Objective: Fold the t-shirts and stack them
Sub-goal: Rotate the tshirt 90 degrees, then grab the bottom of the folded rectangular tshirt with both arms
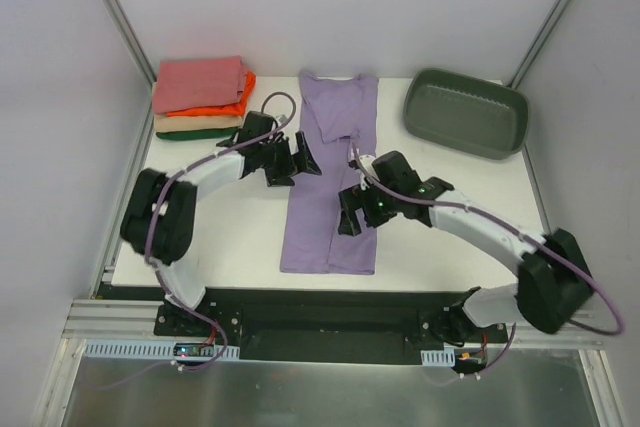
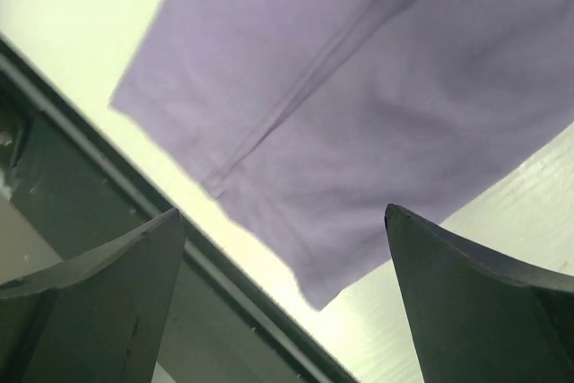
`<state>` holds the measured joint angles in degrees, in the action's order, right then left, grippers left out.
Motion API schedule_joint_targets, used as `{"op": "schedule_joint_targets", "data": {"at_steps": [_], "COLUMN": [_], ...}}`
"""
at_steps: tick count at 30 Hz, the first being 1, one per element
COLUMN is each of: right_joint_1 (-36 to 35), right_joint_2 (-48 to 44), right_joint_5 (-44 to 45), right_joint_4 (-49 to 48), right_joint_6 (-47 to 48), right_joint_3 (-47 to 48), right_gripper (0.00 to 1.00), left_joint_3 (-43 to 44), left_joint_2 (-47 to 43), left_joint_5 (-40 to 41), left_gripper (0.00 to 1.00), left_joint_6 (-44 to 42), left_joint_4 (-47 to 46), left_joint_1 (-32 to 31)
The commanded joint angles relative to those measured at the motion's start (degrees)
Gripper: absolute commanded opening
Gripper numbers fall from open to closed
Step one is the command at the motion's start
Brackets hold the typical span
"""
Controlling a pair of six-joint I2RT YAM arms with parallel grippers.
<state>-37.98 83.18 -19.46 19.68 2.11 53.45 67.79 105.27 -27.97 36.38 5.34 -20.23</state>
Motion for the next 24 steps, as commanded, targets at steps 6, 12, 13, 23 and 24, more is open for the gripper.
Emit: {"op": "schedule_joint_targets", "data": {"at_steps": [6, 12, 13, 23, 24], "right_joint_1": [-1.05, 0.36, 0.36, -5.17, -5.70], "right_joint_2": [-34.01, -42.66, -42.40, -29.66, -28.78], "right_joint_5": [6.28, 3.74, 2.95, 8.82, 9.79], "right_joint_4": [-4.28, -6.24, -5.71, -8.78, -8.52], "right_joint_6": [-15.79, -22.49, -23.20, -30.85, -31.02], "right_joint_3": [-18.70, -27.78, -28.57, -30.60, -30.25], "right_gripper": [0.96, 0.98, 0.98, 0.91, 0.90], "left_joint_3": [-29.00, -42.81, -44.48, -50.48, -50.30], "left_joint_2": [-36.42, -50.68, -52.43, -52.02, -51.06], "left_joint_5": [10.64, 11.62, 10.92, 13.11, 13.98], "left_gripper": [0.99, 0.99, 0.99, 0.88, 0.86], "left_joint_6": [6.24, 11.25, 11.78, 15.74, 15.56], "left_joint_4": [0.72, 2.48, 2.57, 2.57, 2.57], "left_joint_1": [-6.39, -9.12, -9.65, -13.69, -14.13]}}
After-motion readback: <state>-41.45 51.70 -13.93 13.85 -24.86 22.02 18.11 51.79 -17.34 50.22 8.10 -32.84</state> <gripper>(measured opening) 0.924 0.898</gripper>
